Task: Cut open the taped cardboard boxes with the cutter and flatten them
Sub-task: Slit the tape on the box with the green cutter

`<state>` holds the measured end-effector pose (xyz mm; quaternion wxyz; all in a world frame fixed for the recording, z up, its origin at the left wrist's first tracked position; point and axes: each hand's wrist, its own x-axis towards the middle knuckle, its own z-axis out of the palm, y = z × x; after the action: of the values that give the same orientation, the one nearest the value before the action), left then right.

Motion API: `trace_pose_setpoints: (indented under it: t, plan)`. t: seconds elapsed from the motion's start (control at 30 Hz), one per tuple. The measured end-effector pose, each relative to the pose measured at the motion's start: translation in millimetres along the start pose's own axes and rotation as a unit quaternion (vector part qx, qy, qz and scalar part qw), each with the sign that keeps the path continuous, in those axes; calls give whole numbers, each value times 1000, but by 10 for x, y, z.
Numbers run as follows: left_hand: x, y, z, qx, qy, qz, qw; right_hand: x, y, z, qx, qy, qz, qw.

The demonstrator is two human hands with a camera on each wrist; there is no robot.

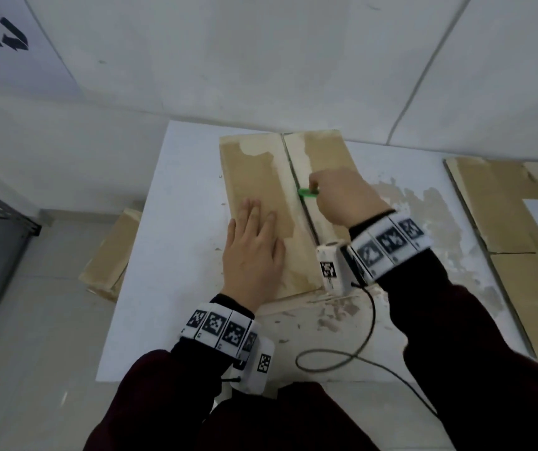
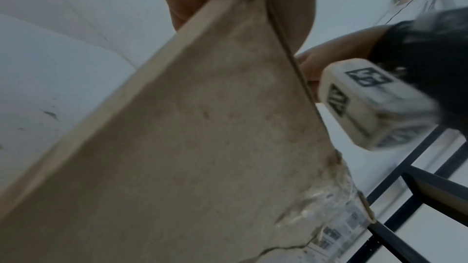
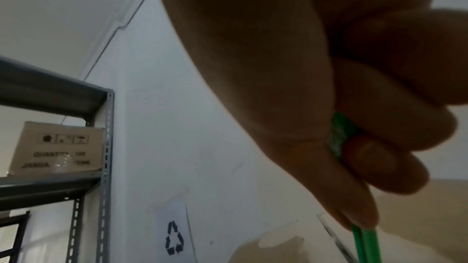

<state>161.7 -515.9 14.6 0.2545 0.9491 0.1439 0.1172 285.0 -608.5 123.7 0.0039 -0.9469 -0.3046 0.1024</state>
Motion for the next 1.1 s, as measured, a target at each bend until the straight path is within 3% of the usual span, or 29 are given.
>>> trace_pose_setpoints:
  t: [0.43, 0.6, 0.63, 0.7, 0.77, 0.8, 0.97, 1.1]
  plan:
    - [-8, 53, -44, 78, -18, -18, 997, -1282, 256, 202, 73, -53, 18, 996]
    - [-4, 77, -67, 129, -39, -16, 991, -1648, 328, 337, 138, -19, 31, 990]
    - [-9, 80, -75, 126, -27, 10, 992, -1682, 337, 380, 147, -7, 30, 989]
    - [-17, 101, -87, 96, -13, 139, 986, -1732, 362, 460, 169, 14, 27, 985]
    - [-10, 112, -73, 73, -42, 295, 952, -1770, 392, 538, 209, 23, 32, 977]
    - [1, 121, -77, 64, -64, 343, 935, -1790, 414, 578, 241, 21, 38, 969]
    - [74, 224, -137, 34, -107, 389, 915, -1852, 556, 724, 407, -6, 79, 910]
    - [144, 274, -97, 53, -122, 386, 913, -1854, 580, 792, 435, 3, 92, 896]
